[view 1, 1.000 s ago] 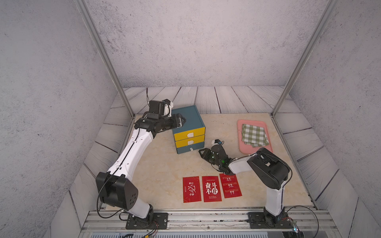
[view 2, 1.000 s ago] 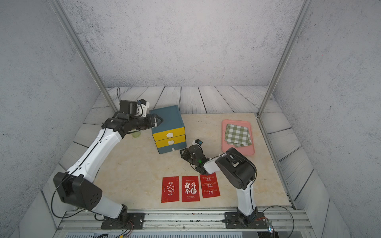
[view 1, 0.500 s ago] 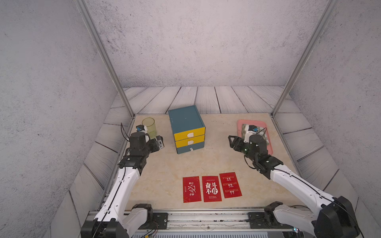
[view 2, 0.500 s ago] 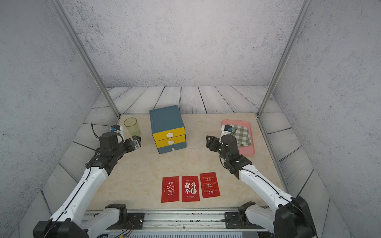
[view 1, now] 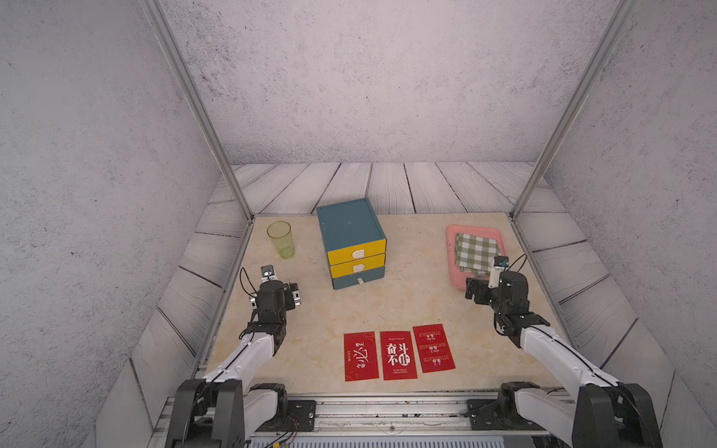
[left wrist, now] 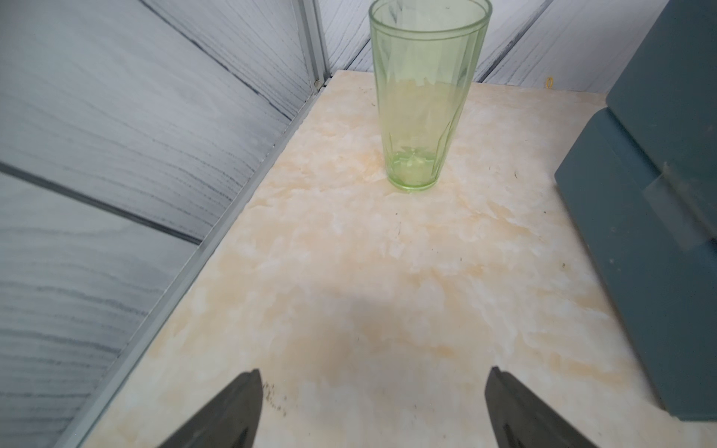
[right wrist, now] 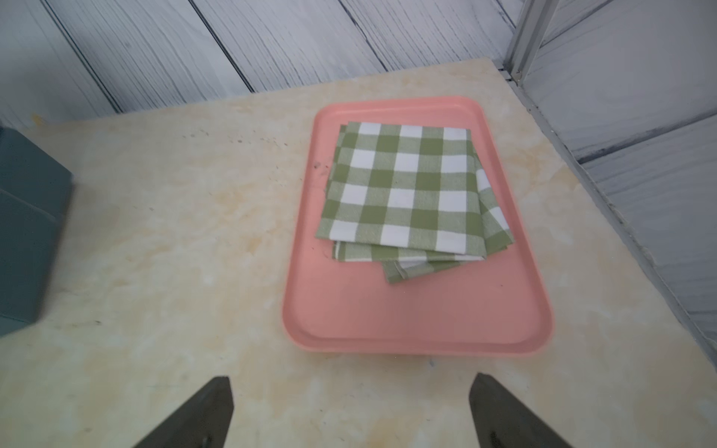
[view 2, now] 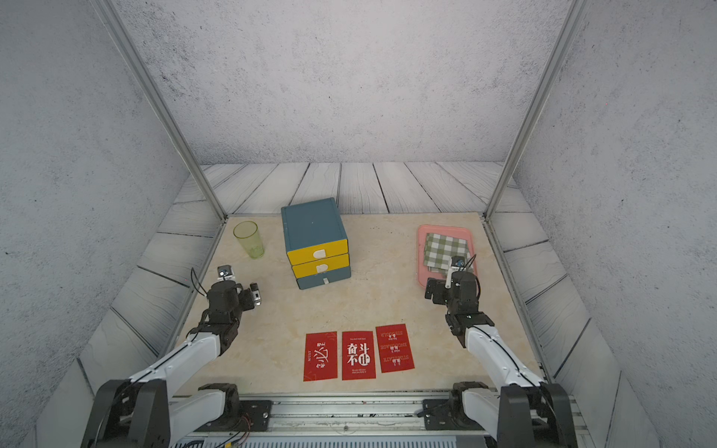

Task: Take the postcards out of the drawer
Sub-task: Reset both arms

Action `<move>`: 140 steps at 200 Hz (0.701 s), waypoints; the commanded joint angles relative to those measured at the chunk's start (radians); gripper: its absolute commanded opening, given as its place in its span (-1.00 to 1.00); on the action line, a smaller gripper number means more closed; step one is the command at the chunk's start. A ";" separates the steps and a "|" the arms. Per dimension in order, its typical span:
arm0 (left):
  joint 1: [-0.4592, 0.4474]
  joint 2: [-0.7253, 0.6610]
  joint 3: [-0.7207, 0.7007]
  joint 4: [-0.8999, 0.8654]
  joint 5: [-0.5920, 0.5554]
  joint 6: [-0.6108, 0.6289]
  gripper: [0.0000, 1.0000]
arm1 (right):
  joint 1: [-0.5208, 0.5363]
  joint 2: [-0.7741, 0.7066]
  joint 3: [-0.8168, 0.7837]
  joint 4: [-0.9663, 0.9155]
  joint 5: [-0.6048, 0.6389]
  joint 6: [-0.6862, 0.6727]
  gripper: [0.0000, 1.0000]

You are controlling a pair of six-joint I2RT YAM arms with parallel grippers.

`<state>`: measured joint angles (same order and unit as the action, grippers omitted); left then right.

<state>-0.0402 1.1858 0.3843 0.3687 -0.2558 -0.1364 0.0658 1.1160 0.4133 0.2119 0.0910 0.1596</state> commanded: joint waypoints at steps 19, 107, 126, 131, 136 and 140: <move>0.016 0.167 0.062 0.230 0.043 0.112 0.92 | -0.011 0.141 -0.038 0.344 0.102 -0.090 0.98; 0.037 0.343 0.093 0.341 0.188 0.120 0.92 | -0.035 0.425 0.042 0.530 0.084 -0.090 0.98; 0.046 0.358 0.075 0.404 0.207 0.116 0.92 | -0.035 0.425 0.044 0.529 0.082 -0.089 0.98; 0.045 0.352 0.078 0.392 0.207 0.117 0.92 | -0.035 0.421 0.044 0.520 0.082 -0.088 0.98; 0.045 0.347 0.086 0.366 0.207 0.116 0.92 | -0.035 0.420 0.045 0.519 0.081 -0.088 0.98; 0.046 0.341 0.092 0.345 0.208 0.116 0.92 | -0.035 0.422 0.043 0.524 0.082 -0.088 0.98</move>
<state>-0.0040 1.5463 0.4522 0.7517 -0.0784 -0.0250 0.0349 1.5372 0.4469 0.7223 0.1825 0.0765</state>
